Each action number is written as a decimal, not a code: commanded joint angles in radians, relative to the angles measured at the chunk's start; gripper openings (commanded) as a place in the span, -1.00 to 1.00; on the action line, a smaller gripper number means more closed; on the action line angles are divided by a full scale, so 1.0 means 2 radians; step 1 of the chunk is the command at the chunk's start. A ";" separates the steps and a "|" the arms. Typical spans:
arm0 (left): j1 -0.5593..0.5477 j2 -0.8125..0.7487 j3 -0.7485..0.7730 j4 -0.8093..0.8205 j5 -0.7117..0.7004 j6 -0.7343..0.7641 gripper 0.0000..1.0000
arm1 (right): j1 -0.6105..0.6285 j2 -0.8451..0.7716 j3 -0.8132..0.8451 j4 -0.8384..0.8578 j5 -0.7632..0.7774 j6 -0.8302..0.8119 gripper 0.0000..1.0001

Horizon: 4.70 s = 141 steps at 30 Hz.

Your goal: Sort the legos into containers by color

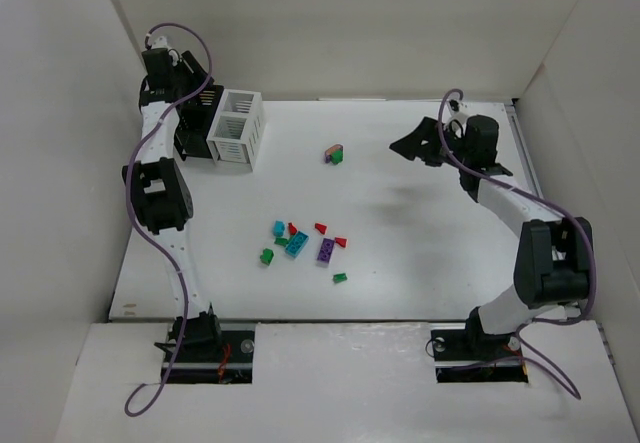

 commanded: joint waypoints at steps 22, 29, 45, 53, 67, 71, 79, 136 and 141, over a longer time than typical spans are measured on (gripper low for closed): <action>-0.001 -0.314 -0.335 0.096 -0.002 -0.011 1.00 | 0.221 0.288 0.471 -0.346 0.373 -0.140 0.90; -0.006 -0.371 -0.393 0.101 0.029 0.008 1.00 | 0.182 0.296 0.426 -0.287 0.212 -0.331 0.86; -0.006 -0.361 -0.393 0.086 0.021 0.017 1.00 | 0.225 0.408 0.518 -0.318 0.266 -0.394 0.80; -0.006 -0.365 -0.393 0.082 0.011 0.023 1.00 | 0.225 0.433 0.550 -0.328 0.266 -0.374 0.59; -0.006 -0.361 -0.393 0.077 0.006 0.032 1.00 | 0.220 0.438 0.537 -0.334 0.236 -0.385 0.41; -0.006 -0.361 -0.388 0.077 0.018 0.032 1.00 | 0.220 0.433 0.528 -0.340 0.223 -0.397 0.43; -0.006 -0.356 -0.388 0.077 0.027 0.032 1.00 | 0.220 0.438 0.545 -0.367 0.251 -0.416 0.22; -0.136 -0.430 -0.538 0.207 0.323 -0.042 1.00 | 0.233 0.020 0.144 -0.168 0.036 -0.535 -0.87; -0.206 -0.462 -0.581 0.267 0.332 -0.102 1.00 | 0.254 -0.056 0.073 -0.168 0.031 -0.549 -0.87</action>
